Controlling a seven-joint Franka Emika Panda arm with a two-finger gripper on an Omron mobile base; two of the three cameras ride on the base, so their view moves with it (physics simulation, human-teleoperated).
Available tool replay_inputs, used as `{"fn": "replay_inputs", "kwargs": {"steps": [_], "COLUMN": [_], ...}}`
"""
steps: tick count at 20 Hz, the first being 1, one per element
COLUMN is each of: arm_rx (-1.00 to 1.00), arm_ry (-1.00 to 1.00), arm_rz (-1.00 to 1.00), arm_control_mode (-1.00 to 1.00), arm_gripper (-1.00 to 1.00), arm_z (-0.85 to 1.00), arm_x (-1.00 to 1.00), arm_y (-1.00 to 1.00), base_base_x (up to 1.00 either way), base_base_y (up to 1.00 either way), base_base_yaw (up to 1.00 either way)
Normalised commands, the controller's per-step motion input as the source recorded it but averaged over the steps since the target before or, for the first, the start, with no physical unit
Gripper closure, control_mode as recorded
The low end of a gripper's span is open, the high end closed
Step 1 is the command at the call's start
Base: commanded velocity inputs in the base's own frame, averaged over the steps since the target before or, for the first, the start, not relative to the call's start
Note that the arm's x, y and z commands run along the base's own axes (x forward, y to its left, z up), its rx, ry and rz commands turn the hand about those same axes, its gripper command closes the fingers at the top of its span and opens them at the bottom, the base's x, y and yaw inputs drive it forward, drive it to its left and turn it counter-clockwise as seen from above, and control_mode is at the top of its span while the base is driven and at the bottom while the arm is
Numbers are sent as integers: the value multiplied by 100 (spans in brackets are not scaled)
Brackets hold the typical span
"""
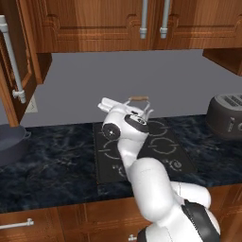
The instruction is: Pick the kettle from the cabinet and place it on a stove burner. Then pick the pot from the counter and place it on another stove burner. Finally, turn both burners on.
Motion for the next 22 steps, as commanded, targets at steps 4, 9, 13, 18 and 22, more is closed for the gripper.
{"fn": "replay_inputs", "kwargs": {"steps": [4, 9, 13, 18, 22], "arm_rx": [0, 0, 0, 0, 0], "arm_ry": [2, 0, 0, 0, 0], "arm_rz": [0, 0, -2, -2, -2], "arm_control_mode": [-100, -100, -100, -100, -100], "arm_gripper": [100, 100, 100, 100, 100], "arm_z": [-17, -22, -14, -14, -15], "arm_x": [17, 26, 34, 33, 31], "arm_y": [0, 2, 8, 8, 7], "base_base_x": [0, 0, 0, 0, 0], "base_base_y": [0, 0, 0, 0, 0], "base_base_yaw": [0, 0, 0, 0, 0]}}
